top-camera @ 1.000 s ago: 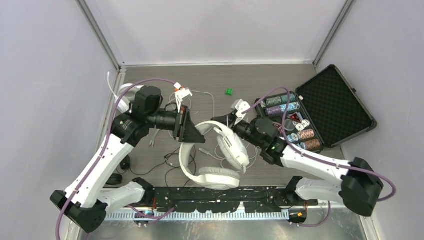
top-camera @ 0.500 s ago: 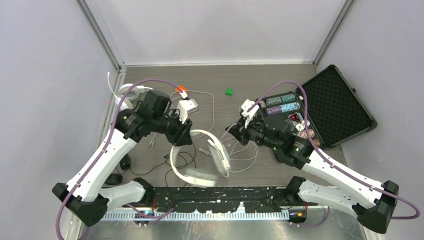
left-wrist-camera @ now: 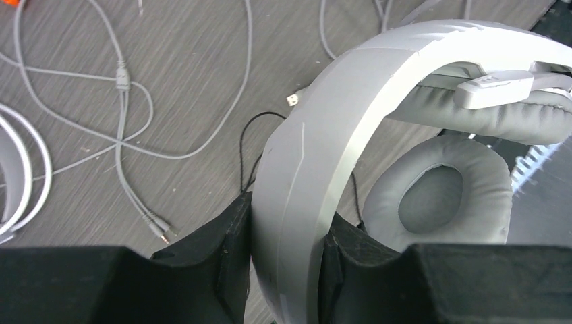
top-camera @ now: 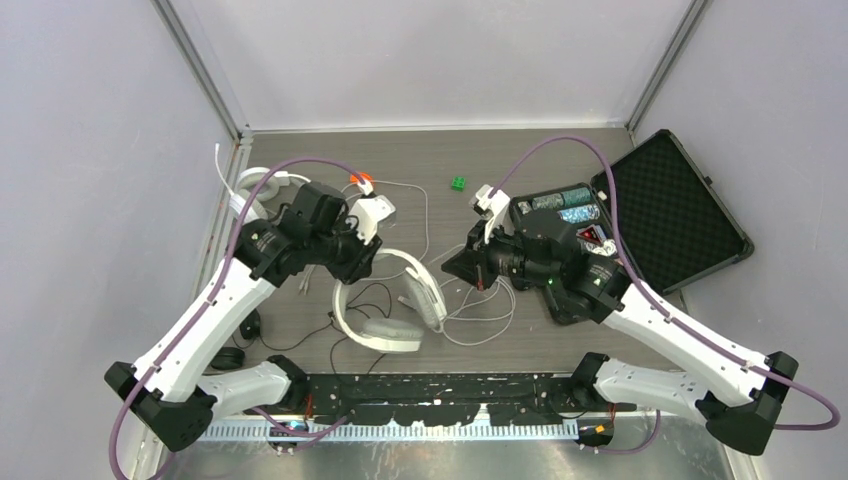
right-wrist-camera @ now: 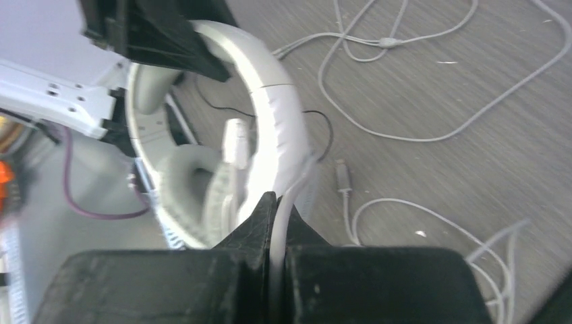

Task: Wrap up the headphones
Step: Wrap the headphones cable around the headphones.

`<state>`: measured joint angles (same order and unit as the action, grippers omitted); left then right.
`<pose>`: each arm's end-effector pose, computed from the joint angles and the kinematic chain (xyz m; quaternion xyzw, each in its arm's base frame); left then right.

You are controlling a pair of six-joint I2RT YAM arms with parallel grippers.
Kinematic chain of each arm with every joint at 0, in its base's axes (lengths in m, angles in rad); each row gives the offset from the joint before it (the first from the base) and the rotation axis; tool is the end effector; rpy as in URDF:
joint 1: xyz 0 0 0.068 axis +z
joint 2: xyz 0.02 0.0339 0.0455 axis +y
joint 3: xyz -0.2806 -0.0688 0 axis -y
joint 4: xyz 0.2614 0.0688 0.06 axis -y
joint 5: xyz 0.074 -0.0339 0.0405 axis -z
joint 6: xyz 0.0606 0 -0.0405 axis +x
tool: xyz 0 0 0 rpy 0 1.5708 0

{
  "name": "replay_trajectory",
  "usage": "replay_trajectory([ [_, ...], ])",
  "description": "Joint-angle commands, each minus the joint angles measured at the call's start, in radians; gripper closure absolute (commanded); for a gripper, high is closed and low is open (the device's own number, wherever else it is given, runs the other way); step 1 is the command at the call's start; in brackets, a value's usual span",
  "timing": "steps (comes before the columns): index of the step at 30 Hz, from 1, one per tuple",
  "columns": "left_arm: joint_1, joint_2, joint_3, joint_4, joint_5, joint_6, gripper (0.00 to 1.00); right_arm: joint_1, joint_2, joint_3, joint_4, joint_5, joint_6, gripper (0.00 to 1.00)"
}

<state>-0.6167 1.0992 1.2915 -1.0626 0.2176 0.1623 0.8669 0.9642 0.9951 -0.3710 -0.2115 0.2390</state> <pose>0.1747 -0.1399 0.3705 0.3890 0.8496 -0.1762 0.3094 0.1489 0.1951 0.3676 -0.3087 0.7535 0.3748 0.4432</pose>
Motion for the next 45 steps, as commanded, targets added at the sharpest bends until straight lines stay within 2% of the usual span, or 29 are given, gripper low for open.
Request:
replay_trajectory([
  [1, 0.0, -0.029, -0.021, 0.058, -0.134, -0.058, 1.0, 0.0, 0.015, 0.053, 0.163, -0.145, 0.166, 0.99],
  [5, 0.0, -0.057, -0.036, 0.132, -0.196, -0.151, 1.0, 0.0, 0.065, 0.02, 0.295, -0.227, 0.251, 0.97],
  [10, -0.001, -0.063, -0.034, 0.17, -0.348, -0.277, 1.0, 0.005, 0.109, 0.005, 0.417, -0.281, 0.319, 0.94],
  [15, -0.001, -0.061, -0.034, 0.205, -0.398, -0.38, 1.0, 0.022, 0.14, -0.037, 0.552, -0.313, 0.336, 0.87],
  [21, -0.001, -0.105, -0.084, 0.314, -0.458, -0.483, 1.0, 0.075, 0.193, -0.034, 0.574, -0.296, 0.327, 0.86],
  [29, -0.002, -0.163, -0.1, 0.375, -0.576, -0.606, 1.0, 0.117, 0.184, -0.075, 0.563, -0.227, 0.257, 0.86],
  [39, 0.0, -0.199, -0.09, 0.449, -0.576, -0.71, 1.0, 0.151, 0.133, -0.169, 0.586, -0.165, 0.156, 0.85],
  [45, 0.001, -0.225, -0.135, 0.542, -0.582, -0.758, 1.0, 0.191, 0.096, -0.209, 0.606, -0.126, 0.11, 0.84],
])
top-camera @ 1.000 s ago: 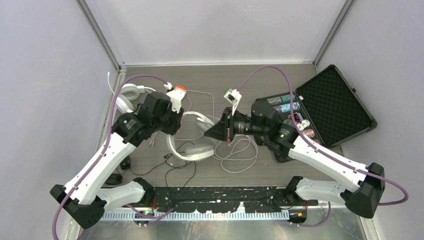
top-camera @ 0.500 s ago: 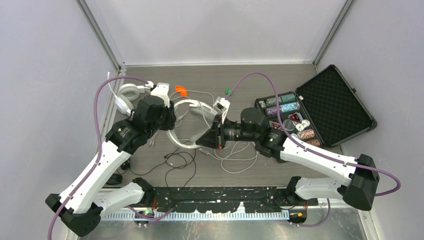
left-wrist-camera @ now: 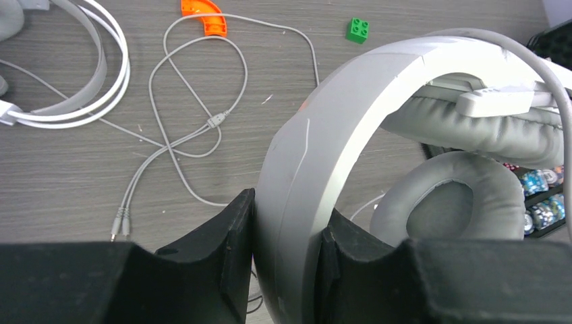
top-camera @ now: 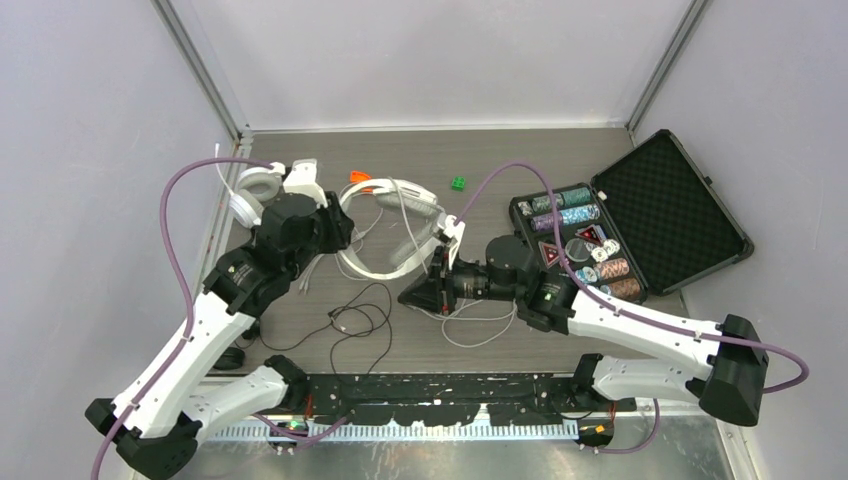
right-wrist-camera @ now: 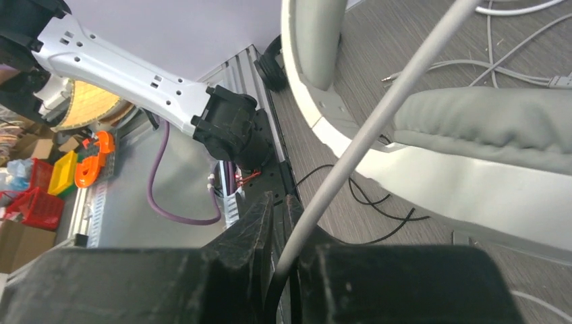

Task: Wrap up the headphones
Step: Wrap the headphones cable around the headphones.

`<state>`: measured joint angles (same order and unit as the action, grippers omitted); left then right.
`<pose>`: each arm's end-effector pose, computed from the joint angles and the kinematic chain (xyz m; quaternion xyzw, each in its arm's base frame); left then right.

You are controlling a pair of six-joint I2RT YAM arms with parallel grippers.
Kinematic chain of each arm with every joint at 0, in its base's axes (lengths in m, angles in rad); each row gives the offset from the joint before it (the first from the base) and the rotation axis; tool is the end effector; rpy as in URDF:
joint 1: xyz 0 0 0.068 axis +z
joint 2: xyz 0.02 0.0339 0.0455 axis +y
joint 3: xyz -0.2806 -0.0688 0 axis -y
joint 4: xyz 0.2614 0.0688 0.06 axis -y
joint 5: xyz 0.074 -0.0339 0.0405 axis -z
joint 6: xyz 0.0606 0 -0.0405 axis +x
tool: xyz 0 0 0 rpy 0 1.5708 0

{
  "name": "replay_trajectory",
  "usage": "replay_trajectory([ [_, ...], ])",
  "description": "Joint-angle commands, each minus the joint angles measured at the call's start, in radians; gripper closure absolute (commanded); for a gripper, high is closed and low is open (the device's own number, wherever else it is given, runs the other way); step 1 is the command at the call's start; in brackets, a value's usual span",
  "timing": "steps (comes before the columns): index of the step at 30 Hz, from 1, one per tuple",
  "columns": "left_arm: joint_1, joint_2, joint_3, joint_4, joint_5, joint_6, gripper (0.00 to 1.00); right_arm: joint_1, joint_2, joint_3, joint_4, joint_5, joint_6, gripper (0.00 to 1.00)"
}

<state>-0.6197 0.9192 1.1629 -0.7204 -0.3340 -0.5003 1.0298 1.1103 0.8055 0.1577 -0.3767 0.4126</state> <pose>0.1789 -0.1033 0.3977 -0.0361 0.8458 -0.1522 0.5100 0.1311 0.2614 0.3246 -0.3424 0.6715 0.5302 0.3883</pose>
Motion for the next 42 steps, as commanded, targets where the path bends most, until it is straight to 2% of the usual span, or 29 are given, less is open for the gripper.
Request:
replay_trajectory([
  [1, 0.004, -0.047, -0.008, 0.206, -0.033, -0.104, 1.0, 0.038, -0.057, -0.029, 0.078, 0.048, -0.077, 0.83],
  [12, 0.004, -0.076, 0.005, 0.23, 0.012, -0.2, 1.0, 0.079, -0.079, -0.129, 0.119, 0.092, -0.23, 0.75],
  [18, 0.004, -0.103, 0.002, 0.231, 0.035, -0.246, 1.0, 0.08, -0.076, -0.228, 0.271, 0.119, -0.292, 0.71],
  [25, 0.004, -0.12, 0.01, 0.228, 0.087, -0.299, 1.0, 0.079, -0.045, -0.332, 0.477, 0.146, -0.38, 0.58],
  [29, 0.004, -0.129, 0.025, 0.215, 0.105, -0.314, 1.0, 0.079, -0.031, -0.394, 0.606, 0.164, -0.439, 0.58],
  [33, 0.003, -0.133, 0.044, 0.205, 0.128, -0.328, 1.0, 0.079, 0.013, -0.409, 0.639, 0.148, -0.505, 0.58],
  [42, 0.004, -0.13, 0.087, 0.192, 0.195, -0.348, 1.0, 0.079, 0.101, -0.482, 0.814, 0.171, -0.488, 0.63],
])
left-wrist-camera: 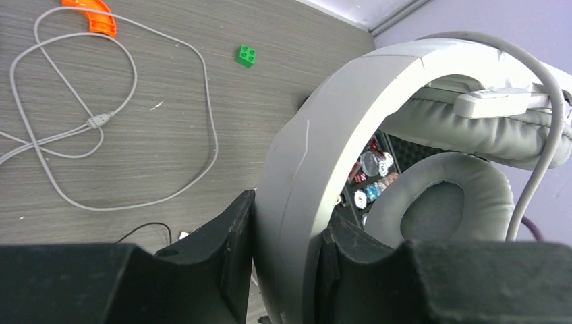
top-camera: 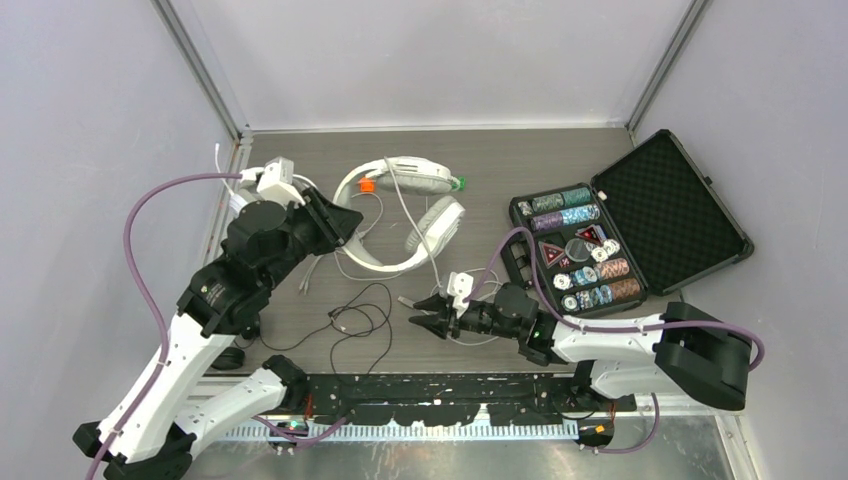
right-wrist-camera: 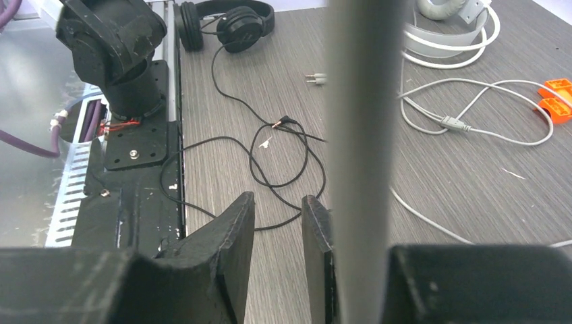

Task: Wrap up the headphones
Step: Wrap the headphones cable around the headphones.

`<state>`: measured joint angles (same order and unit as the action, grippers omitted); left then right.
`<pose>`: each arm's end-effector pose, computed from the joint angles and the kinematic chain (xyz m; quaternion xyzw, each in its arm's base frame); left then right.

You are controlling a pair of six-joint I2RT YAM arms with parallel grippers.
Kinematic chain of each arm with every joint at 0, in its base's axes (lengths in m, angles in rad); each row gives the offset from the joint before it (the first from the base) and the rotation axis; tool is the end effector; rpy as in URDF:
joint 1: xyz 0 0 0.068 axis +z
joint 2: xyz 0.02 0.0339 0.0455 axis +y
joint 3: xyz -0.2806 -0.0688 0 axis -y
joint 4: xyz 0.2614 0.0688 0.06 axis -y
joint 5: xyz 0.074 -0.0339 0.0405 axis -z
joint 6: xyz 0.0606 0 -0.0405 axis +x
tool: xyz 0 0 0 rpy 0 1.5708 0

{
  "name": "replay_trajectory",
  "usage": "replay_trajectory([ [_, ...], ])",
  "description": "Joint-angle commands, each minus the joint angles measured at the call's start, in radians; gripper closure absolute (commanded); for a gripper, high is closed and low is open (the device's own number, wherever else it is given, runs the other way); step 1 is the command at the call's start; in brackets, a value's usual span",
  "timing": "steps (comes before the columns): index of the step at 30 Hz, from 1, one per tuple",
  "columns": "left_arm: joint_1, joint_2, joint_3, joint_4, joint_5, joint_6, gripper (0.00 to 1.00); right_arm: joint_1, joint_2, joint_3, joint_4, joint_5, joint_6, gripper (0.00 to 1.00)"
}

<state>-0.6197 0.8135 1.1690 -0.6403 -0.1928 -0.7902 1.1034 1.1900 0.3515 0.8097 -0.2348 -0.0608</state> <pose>0.1529 -0.0948 0.4271 -0.1253 0.7888 -0.3281 0.5045 0.1082 0.2456 0.2159 -0.4598 0.5501 0.4175 0.5583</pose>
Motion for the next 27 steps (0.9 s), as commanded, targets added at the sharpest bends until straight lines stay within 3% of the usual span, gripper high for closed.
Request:
replay_trajectory([
  [1, 0.004, -0.022, 0.088, 0.11, 0.065, -0.059, 1.0, 0.005, 0.028, -0.035, 0.175, 0.035, -0.004, 0.64],
  [10, 0.004, 0.002, 0.146, 0.153, 0.188, -0.096, 1.0, 0.003, 0.08, -0.088, 0.28, 0.1, 0.043, 0.83],
  [16, 0.003, 0.008, 0.177, 0.142, 0.241, -0.066, 1.0, 0.003, 0.084, -0.073, 0.245, 0.198, 0.043, 0.99],
  [23, 0.004, 0.089, 0.286, 0.015, 0.47, 0.071, 1.0, -0.018, 0.022, -0.077, 0.218, 0.267, 0.029, 0.99],
  [27, 0.003, 0.082, 0.252, 0.049, 0.577, 0.035, 1.0, -0.037, -0.03, -0.047, 0.163, 0.265, 0.004, 0.99],
])
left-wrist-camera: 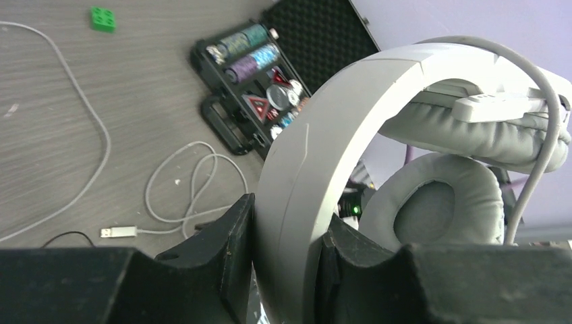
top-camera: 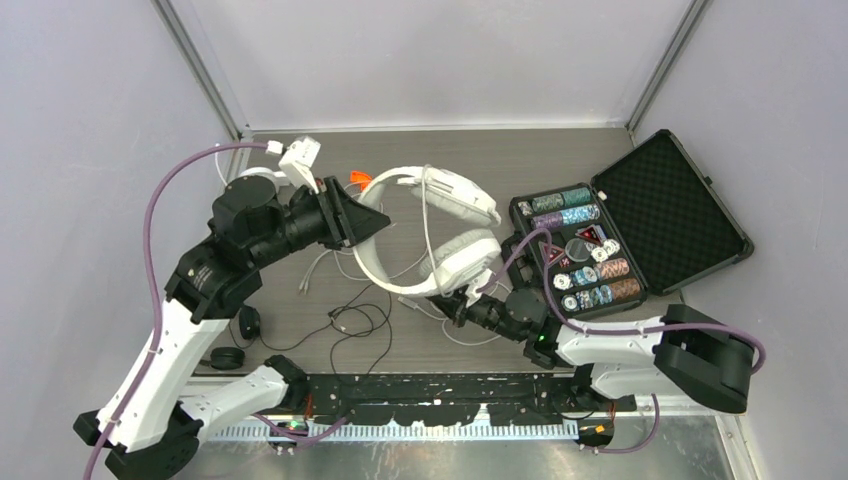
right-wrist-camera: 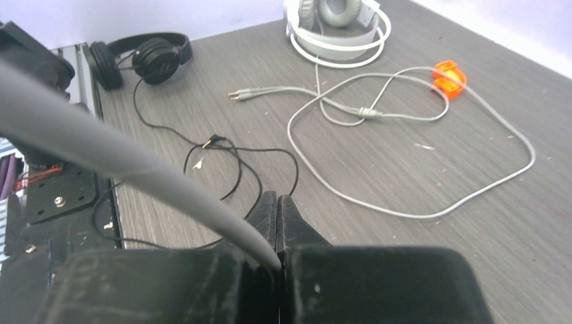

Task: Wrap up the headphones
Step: Wrap the headphones cable around the headphones.

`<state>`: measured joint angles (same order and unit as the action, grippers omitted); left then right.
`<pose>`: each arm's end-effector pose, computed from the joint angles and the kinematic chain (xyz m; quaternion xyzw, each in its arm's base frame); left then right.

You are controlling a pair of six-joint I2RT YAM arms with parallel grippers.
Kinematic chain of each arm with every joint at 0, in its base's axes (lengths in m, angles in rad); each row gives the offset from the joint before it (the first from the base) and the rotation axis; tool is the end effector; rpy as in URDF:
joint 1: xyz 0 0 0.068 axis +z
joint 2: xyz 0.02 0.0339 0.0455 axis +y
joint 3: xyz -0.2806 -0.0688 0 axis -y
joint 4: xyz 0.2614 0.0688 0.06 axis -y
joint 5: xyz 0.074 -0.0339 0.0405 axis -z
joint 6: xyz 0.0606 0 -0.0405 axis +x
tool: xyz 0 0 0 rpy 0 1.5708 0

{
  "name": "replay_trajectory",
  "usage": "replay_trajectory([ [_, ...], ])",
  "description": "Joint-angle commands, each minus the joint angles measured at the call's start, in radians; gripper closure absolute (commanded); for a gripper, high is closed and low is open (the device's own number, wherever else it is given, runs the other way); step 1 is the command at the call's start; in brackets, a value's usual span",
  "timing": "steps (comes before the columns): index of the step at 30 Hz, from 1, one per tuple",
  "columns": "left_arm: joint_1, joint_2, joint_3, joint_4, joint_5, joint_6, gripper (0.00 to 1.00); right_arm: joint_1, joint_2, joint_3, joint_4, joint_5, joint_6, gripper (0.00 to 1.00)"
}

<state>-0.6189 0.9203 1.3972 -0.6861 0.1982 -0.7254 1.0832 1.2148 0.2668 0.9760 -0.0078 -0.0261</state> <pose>0.1440 -0.1172 0.4824 0.0210 0.7755 -0.4502 0.4422 0.1204 0.2281 0.2030 -0.3695 0.5912 0.3639 0.6177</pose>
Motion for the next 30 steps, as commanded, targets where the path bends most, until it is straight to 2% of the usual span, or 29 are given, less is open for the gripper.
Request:
replay_trajectory([
  [1, 0.003, -0.03, 0.008, 0.116, 0.207, -0.049, 1.0, -0.023, -0.062, 0.042, -0.003, 0.034, -0.034, 0.99],
  [6, 0.003, -0.026, -0.052, 0.185, 0.343, -0.103, 1.0, -0.05, -0.102, 0.07, -0.005, 0.022, -0.054, 0.99],
  [9, 0.003, 0.001, -0.064, 0.144, 0.449, -0.074, 1.0, -0.081, -0.138, 0.082, -0.009, 0.022, -0.063, 0.99],
  [12, 0.002, 0.014, -0.075, 0.088, 0.525, -0.015, 1.0, -0.139, -0.184, 0.087, -0.027, -0.051, -0.029, 0.99],
  [16, 0.004, 0.038, -0.03, -0.068, 0.559, 0.168, 1.0, -0.186, -0.256, 0.091, -0.108, -0.094, 0.003, 0.99],
  [21, 0.004, 0.109, 0.041, -0.304, 0.496, 0.406, 1.0, -0.192, -0.37, 0.08, -0.235, -0.093, 0.025, 0.99],
  [30, 0.003, 0.17, -0.009, -0.364, 0.56, 0.651, 1.0, -0.193, -0.526, 0.119, -0.468, -0.062, 0.092, 0.99],
])
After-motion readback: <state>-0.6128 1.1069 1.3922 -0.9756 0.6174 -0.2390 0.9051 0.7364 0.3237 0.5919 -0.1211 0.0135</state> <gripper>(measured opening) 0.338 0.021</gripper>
